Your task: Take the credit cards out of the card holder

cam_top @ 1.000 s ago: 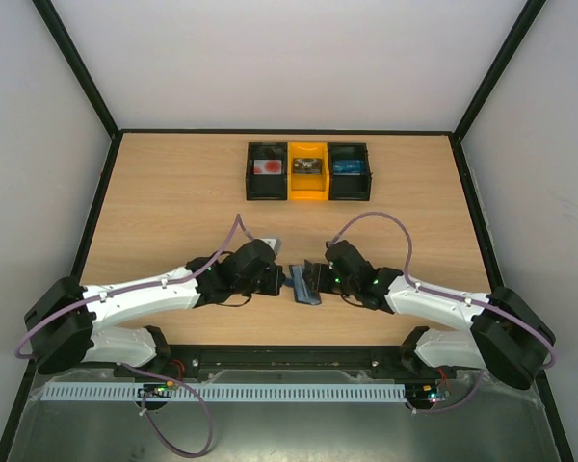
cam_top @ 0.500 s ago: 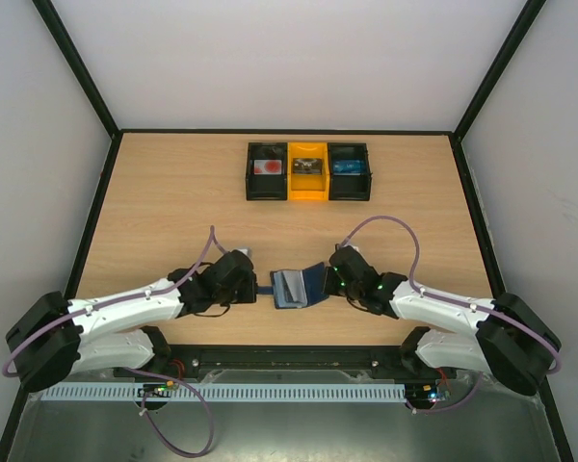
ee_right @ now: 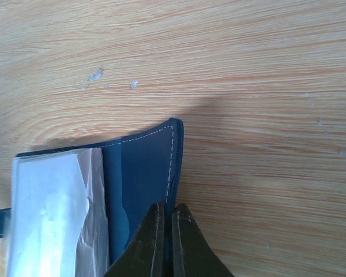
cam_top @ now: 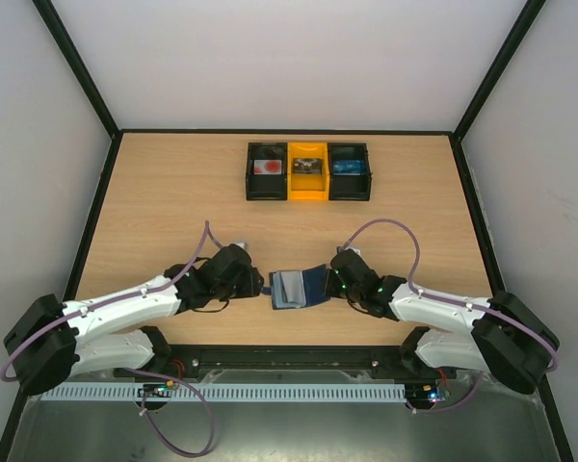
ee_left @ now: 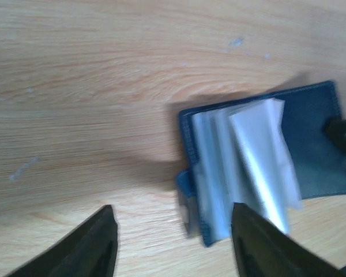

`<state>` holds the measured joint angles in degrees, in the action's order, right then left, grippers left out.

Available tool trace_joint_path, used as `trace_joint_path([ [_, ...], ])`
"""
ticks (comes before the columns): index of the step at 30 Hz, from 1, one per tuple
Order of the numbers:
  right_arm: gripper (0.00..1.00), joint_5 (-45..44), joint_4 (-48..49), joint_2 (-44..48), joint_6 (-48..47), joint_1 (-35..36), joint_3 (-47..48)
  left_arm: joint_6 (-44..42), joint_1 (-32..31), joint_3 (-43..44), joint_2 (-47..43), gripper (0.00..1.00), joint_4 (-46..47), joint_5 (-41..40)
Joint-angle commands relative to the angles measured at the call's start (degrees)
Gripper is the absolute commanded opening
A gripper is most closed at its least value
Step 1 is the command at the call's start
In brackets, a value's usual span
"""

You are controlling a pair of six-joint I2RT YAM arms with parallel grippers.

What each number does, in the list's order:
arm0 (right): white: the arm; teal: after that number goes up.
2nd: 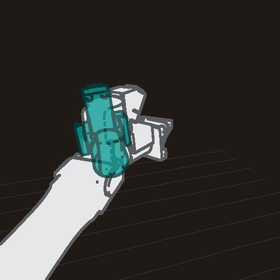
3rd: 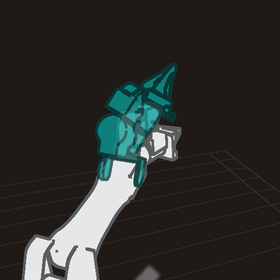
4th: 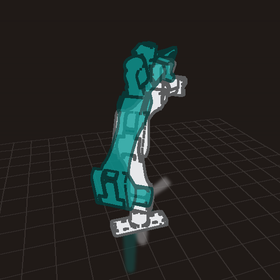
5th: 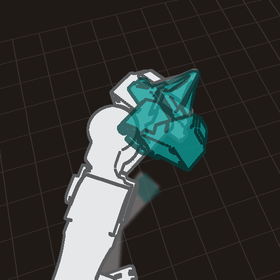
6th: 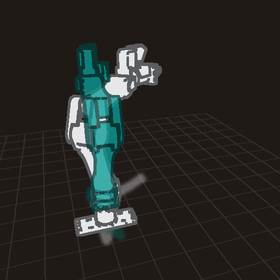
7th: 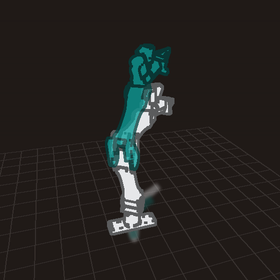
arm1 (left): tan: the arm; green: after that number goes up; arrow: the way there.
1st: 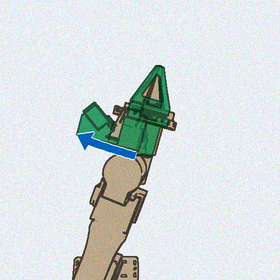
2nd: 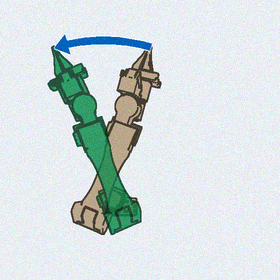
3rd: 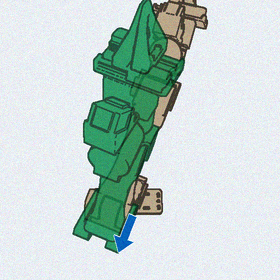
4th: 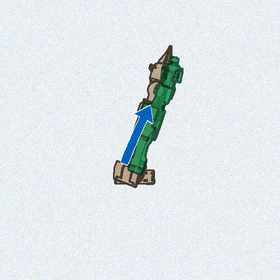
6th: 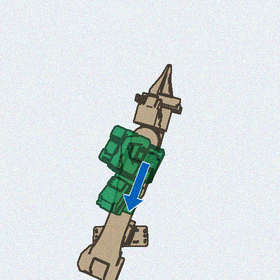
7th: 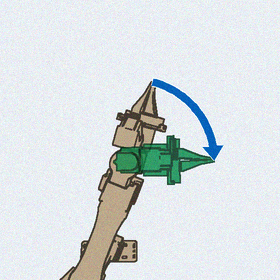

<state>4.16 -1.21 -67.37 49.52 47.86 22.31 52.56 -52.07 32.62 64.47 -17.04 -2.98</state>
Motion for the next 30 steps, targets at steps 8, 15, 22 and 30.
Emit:
trace_joint_path([
  [8,0.02,1.65,4.16,1.78,1.34,0.04,-1.69,-0.64,0.21,4.23,-0.34,0.78,9.09,4.72],
  [15,0.02,2.83,6.29,2.68,2.68,0.04,-3.09,0.09,0.24,0.59,3.62,0.90,20.38,8.49],
  [22,0.02,4.00,7.23,3.55,3.11,0.04,-4.40,2.57,0.20,-1.96,6.80,0.93,29.18,10.15],
  [30,0.02,3.93,7.54,4.33,3.38,0.04,-4.87,5.86,0.29,-2.66,12.74,0.93,33.32,11.31],
])
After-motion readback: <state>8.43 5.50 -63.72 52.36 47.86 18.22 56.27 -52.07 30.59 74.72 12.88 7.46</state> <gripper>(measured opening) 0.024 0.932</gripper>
